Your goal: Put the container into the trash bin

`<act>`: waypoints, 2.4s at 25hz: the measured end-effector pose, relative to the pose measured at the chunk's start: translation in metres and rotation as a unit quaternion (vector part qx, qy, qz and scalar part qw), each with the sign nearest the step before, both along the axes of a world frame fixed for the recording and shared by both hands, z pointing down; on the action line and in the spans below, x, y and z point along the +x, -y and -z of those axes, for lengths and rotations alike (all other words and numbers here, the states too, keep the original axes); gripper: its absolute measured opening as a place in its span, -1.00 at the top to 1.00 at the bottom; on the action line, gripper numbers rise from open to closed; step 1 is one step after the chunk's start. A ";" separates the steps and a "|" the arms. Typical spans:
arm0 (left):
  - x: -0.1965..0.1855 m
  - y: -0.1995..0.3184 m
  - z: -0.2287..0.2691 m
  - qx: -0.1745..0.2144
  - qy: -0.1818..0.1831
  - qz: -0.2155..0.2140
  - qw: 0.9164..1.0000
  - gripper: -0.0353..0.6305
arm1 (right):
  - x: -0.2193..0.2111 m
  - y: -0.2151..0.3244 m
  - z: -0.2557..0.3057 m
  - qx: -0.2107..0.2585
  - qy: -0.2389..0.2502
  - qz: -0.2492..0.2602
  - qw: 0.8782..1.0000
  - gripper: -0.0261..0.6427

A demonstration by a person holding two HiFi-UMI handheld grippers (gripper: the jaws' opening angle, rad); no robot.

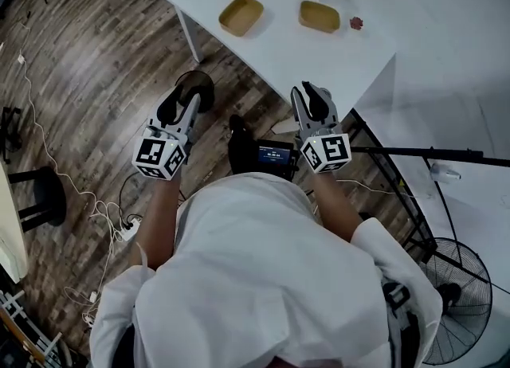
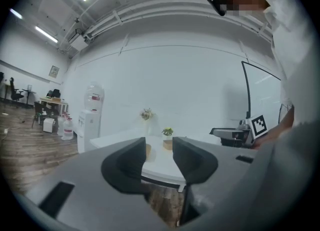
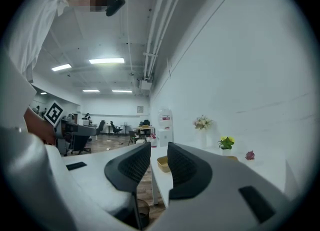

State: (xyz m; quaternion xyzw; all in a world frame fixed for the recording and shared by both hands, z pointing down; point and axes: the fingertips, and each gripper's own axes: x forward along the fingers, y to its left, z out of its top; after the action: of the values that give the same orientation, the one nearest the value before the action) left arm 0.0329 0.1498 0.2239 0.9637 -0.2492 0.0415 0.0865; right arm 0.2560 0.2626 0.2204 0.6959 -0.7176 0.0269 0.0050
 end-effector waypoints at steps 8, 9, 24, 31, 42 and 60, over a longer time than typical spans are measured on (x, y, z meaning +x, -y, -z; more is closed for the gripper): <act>0.061 0.097 -0.017 -0.057 0.012 0.003 0.998 0.38 | 0.053 0.111 -0.012 -0.016 -0.014 0.045 0.999 0.56; 0.070 0.108 -0.022 -0.069 0.017 0.000 0.997 0.38 | 0.060 0.124 -0.013 -0.018 -0.013 0.049 0.999 0.56; 0.153 0.195 -0.120 -0.439 -0.080 0.026 0.895 0.38 | 0.117 0.234 -0.057 -0.046 0.052 0.077 0.995 0.58; 0.175 0.208 -0.168 -0.554 -0.124 0.052 0.822 0.38 | 0.141 0.245 -0.068 -0.055 0.059 0.064 0.995 0.59; 0.203 0.225 -0.204 -0.598 -0.101 0.080 0.791 0.45 | 0.174 0.250 -0.083 -0.067 0.074 0.039 0.994 0.60; 0.185 0.236 -0.183 -0.578 -0.145 0.080 0.799 0.81 | 0.158 0.256 -0.075 -0.052 0.067 0.046 0.995 0.61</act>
State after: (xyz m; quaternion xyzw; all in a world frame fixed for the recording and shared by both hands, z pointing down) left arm 0.2174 -0.0859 0.4073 0.7060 -0.2397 0.0309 0.6657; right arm 0.4143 0.0068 0.2956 0.6577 -0.7451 0.1106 -0.0062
